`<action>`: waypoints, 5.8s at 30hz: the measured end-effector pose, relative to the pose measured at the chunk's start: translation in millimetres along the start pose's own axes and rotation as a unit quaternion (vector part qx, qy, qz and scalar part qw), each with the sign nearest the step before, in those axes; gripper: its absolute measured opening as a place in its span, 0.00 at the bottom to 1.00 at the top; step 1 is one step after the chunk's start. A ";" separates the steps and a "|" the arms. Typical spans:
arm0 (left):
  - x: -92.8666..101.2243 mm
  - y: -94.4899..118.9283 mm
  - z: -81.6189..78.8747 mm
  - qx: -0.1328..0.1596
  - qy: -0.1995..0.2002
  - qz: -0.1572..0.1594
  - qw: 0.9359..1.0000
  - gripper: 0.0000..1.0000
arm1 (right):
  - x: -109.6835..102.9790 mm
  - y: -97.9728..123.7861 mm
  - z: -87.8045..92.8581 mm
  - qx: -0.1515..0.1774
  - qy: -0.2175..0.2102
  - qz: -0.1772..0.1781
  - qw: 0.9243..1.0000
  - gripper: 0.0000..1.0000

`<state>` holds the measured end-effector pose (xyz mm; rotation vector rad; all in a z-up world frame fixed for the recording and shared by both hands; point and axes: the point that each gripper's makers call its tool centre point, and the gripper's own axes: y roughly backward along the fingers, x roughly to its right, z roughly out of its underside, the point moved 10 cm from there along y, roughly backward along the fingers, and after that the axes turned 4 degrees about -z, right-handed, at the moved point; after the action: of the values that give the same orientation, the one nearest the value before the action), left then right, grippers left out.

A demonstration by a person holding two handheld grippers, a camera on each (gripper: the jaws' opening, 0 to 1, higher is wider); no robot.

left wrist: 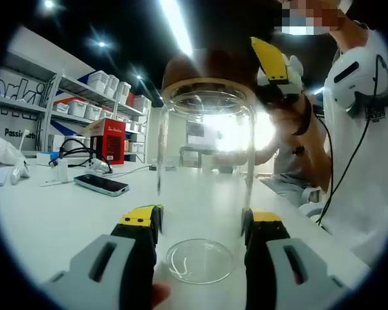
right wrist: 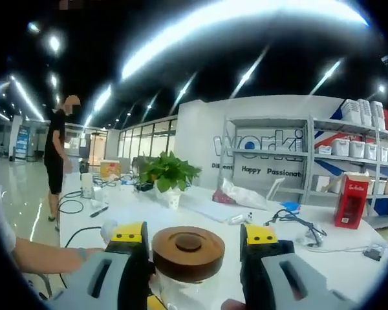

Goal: Clamp the coffee can twist off the lid put the lid on the table pick up the lid cover the can tighten the lid

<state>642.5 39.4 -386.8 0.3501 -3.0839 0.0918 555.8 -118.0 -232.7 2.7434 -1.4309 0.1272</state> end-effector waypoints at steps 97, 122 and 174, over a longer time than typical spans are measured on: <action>1.9 -1.4 0.3 -0.001 0.001 0.003 1.000 0.43 | 54.2 -42.8 31.9 -0.036 -0.001 -0.394 0.919 0.47; 1.6 -0.2 0.8 -0.001 0.001 0.003 1.000 0.43 | 29.1 -16.7 41.1 -0.010 -0.037 -0.200 0.979 0.46; 0.9 0.8 1.4 -0.003 0.001 0.005 1.000 0.43 | -21.3 -1.8 46.9 0.050 -0.044 0.078 0.995 0.46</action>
<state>641.4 39.8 -388.3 0.3333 -3.0844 0.0836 547.5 -103.3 -281.4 2.7440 -1.7075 0.0864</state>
